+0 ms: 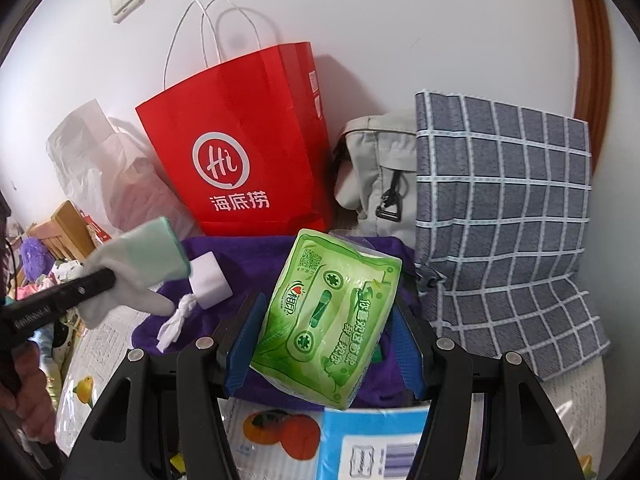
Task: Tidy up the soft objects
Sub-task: 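Lower and release the glove with left while right releases the green pack on the towel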
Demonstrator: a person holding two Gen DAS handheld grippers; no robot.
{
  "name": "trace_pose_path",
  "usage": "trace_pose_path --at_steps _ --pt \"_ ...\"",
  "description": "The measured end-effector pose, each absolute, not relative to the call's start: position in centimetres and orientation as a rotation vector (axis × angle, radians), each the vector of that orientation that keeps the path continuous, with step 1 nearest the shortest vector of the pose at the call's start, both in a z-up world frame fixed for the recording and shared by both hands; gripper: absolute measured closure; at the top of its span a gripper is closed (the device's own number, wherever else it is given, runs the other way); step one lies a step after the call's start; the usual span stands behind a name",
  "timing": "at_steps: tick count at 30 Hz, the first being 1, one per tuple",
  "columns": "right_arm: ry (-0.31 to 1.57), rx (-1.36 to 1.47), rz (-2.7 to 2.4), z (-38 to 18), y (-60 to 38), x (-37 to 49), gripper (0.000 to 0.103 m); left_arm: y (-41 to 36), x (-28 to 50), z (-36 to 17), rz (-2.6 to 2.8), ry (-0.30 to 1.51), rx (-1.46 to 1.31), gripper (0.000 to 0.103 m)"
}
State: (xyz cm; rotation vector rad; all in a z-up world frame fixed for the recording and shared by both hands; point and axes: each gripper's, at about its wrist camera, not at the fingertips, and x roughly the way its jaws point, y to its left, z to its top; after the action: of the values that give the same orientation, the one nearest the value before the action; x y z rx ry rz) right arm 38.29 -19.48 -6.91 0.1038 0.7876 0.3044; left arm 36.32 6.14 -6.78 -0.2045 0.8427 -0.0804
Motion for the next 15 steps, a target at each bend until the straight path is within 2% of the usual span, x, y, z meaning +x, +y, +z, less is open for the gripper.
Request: trace_pose_path --at_steps 6,15 --pt "0.808 0.1 0.313 -7.9 -18.4 40.5 0.042 6.1 38.5 -8.6 -0.086 0.88 -0.214 0.091" --pt "0.925 0.046 0.422 -12.1 -15.0 42.5 0.042 6.6 40.6 -10.6 -0.121 0.961 -0.23 0.091"
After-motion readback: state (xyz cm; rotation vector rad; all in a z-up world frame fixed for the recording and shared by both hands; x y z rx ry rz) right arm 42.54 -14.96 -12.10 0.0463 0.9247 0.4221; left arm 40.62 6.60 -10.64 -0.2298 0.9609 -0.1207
